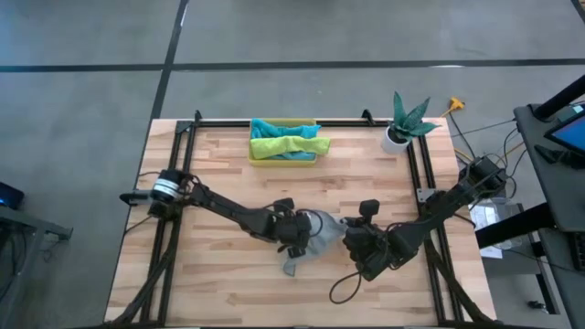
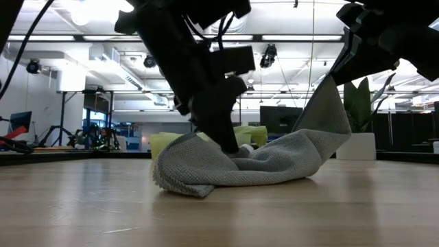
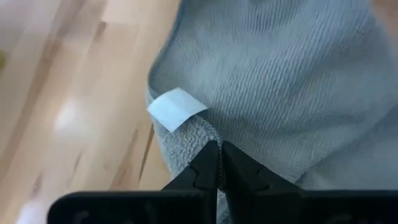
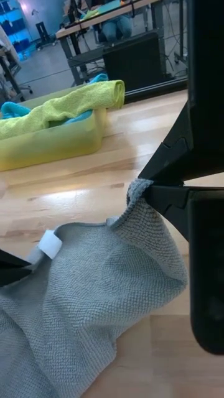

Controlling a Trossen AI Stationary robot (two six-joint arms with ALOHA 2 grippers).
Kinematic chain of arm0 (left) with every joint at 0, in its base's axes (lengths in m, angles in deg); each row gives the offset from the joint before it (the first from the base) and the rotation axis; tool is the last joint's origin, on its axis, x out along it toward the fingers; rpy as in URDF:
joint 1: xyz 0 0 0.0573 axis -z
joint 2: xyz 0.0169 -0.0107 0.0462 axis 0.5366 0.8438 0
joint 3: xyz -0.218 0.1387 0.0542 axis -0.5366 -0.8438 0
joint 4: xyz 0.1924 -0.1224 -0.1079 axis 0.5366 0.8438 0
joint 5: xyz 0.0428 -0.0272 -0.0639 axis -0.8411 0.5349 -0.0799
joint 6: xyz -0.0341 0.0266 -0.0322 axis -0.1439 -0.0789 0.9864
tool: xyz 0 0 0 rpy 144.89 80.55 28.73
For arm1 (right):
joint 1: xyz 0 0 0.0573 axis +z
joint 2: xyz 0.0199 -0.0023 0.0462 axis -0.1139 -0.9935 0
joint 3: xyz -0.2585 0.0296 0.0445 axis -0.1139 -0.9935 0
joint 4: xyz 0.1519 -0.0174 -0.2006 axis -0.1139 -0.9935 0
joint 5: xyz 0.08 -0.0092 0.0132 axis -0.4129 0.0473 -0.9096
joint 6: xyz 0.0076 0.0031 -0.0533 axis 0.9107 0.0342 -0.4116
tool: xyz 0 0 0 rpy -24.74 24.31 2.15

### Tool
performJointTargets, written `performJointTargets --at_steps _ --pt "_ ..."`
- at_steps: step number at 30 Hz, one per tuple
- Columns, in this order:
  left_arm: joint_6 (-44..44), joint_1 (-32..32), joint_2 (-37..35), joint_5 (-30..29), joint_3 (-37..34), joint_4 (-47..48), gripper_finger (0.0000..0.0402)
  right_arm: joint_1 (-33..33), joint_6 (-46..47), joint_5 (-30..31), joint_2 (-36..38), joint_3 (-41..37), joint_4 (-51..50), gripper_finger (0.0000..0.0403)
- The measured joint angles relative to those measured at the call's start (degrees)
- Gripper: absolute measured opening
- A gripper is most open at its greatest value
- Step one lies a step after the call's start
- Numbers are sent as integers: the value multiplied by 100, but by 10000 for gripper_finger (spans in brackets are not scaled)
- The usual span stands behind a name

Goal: Roll microfiber towels into tight, uniform cylinder then place into a basket
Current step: Roll the gray towel

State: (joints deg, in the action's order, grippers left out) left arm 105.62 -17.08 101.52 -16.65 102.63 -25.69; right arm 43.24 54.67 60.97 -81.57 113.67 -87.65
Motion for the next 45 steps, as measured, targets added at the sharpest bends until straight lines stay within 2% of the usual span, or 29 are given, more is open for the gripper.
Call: performJointTargets --at_steps 7,11,15,19,24,30,35,38,42,43,45 --pt "19 12 -431 -151 9 87 0 1 -51 40 0 0 -4 9" --pt "39 111 -668 -168 -11 91 0 1 -64 359 0 0 -40 9" --pt "-116 319 -756 -306 -22 143 0 -8 -56 931 0 -4 -89 9" --pt "-146 621 -1057 -1013 21 283 0 -26 -11 1680 0 -2 -153 9" --pt "-430 1405 -1540 -2345 26 181 0 -26 386 2811 4 0 -202 9" --pt "-1331 2328 -1693 -3834 30 -619 0 -35 518 2562 9 0 -198 9" --pt "-1620 2483 -1693 -4362 37 -835 0 -36 484 2597 9 0 -191 9" --pt "-1723 2474 -1693 -4860 31 -808 0 -34 474 2988 9 0 -179 9" --pt "-1853 2529 -1693 -5229 31 -811 0 17 830 3605 15 18 -163 9" --pt "-1895 2563 -1693 -5251 31 -829 0 20 1024 3597 15 53 -162 9" --pt "-1925 2668 -1693 -5325 42 -857 0 31 1232 3167 17 196 -161 9"
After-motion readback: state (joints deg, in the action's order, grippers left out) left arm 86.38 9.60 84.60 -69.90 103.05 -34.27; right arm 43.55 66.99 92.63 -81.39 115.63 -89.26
